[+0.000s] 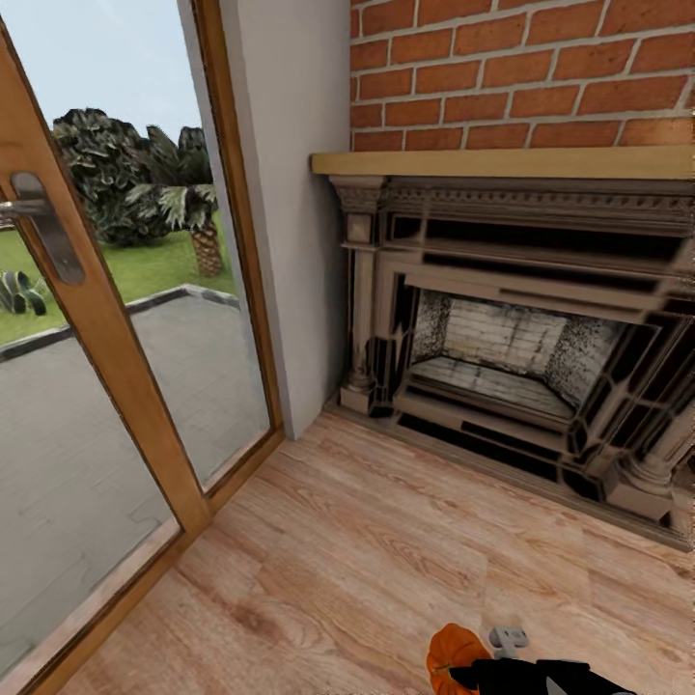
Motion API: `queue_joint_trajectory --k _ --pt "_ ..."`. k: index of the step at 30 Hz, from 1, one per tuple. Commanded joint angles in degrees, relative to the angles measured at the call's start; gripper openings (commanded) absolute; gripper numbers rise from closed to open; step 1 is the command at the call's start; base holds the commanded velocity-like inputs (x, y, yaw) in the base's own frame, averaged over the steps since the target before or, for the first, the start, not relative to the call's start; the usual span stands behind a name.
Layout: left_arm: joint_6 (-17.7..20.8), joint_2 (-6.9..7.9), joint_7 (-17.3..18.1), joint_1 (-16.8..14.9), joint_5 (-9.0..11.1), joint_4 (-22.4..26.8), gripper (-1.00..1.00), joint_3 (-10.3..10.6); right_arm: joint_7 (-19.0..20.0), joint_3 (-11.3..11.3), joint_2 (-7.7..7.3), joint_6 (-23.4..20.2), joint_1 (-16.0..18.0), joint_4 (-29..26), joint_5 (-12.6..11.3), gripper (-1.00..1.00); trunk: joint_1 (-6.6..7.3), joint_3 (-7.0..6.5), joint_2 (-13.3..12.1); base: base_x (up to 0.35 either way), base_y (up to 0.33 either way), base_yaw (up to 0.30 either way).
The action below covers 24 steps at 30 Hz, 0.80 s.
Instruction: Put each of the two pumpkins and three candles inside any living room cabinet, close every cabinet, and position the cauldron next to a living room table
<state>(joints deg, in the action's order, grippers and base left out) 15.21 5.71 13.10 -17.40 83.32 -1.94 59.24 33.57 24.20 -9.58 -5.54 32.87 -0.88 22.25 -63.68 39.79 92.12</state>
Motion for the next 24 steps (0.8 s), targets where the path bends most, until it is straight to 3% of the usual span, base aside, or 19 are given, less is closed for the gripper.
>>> queue_joint_trajectory --k 1,11,24 --pt "0.0 0.0 0.0 0.0 0.0 0.0 1.0 0.0 0.0 0.1 0.0 0.0 0.0 0.0 0.0 -1.0 0.0 0.09 0.0 0.0 0.0 -0.133" --pt "0.0 0.0 0.0 0.0 0.0 0.0 1.0 0.0 0.0 0.1 0.0 0.0 0.0 0.0 0.0 -1.0 0.0 0.92 0.0 0.0 0.0 -0.154" --pt "0.0 0.0 0.0 0.0 0.0 0.0 1.0 0.0 0.0 0.1 0.0 0.0 0.0 0.0 0.0 -1.0 0.0 1.64 0.0 0.0 0.0 -0.234"
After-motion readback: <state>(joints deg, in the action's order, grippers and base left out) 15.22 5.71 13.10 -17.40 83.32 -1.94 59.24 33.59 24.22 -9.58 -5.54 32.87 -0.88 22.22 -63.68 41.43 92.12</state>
